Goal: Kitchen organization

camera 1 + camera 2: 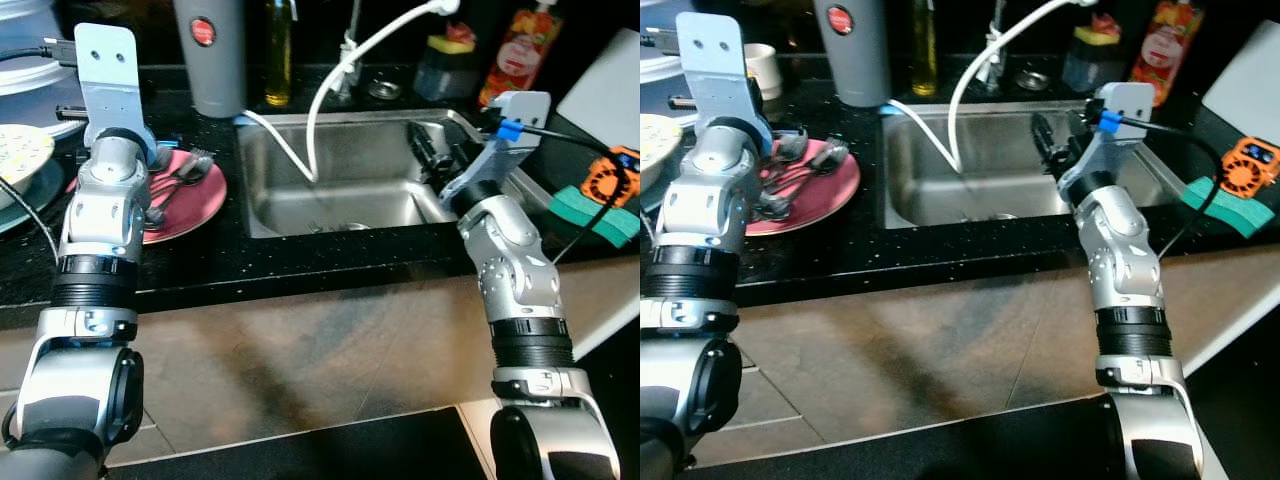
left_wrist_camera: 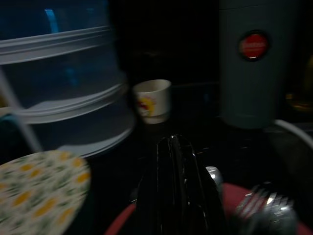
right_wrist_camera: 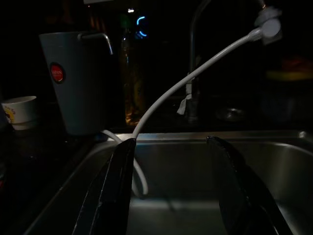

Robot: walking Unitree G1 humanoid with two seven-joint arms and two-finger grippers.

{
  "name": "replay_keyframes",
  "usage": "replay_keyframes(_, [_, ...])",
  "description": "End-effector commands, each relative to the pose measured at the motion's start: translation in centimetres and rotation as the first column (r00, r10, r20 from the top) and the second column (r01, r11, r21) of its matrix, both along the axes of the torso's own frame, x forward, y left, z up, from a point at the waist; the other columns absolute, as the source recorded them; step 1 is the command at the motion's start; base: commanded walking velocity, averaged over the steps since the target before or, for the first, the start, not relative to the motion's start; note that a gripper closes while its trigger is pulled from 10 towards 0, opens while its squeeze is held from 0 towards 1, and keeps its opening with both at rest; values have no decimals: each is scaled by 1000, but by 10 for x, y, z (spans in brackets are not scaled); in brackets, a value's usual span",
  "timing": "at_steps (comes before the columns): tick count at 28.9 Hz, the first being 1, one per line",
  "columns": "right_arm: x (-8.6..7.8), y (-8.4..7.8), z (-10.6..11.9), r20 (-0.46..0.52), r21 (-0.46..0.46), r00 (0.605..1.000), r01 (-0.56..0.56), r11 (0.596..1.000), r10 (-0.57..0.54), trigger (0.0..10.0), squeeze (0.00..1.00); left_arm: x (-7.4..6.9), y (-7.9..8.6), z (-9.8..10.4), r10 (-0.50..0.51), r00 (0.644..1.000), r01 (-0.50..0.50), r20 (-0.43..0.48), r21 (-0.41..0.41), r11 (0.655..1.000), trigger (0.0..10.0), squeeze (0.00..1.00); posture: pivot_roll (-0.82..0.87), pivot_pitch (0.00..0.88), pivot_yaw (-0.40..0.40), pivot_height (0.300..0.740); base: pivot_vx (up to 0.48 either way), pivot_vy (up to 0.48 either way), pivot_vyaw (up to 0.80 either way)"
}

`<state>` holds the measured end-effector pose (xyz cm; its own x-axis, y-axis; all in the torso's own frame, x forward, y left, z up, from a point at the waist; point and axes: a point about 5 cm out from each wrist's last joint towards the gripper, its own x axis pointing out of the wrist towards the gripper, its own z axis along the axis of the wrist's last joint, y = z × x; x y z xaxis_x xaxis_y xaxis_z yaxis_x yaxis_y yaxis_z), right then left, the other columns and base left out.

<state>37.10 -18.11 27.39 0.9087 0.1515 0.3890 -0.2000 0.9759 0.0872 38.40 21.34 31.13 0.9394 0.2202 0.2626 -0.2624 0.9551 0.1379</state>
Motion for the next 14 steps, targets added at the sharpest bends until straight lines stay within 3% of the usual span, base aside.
replay_keyframes(1, [0, -8, 5, 19, 17, 999, 42, 999, -42, 10000, 0, -1, 1, 3, 0, 1000, 0, 14, 24, 1000, 10000, 0, 120, 47, -25, 740, 0, 0, 775])
replay_keyframes(14, [3, -15, 6, 22, 34, 994, 103, 994, -103, 10000, 0, 1, -4, 1, -22, 1000, 22, 8, 26, 999, 10000, 0, 117, 45, -22, 740, 0, 0, 775])
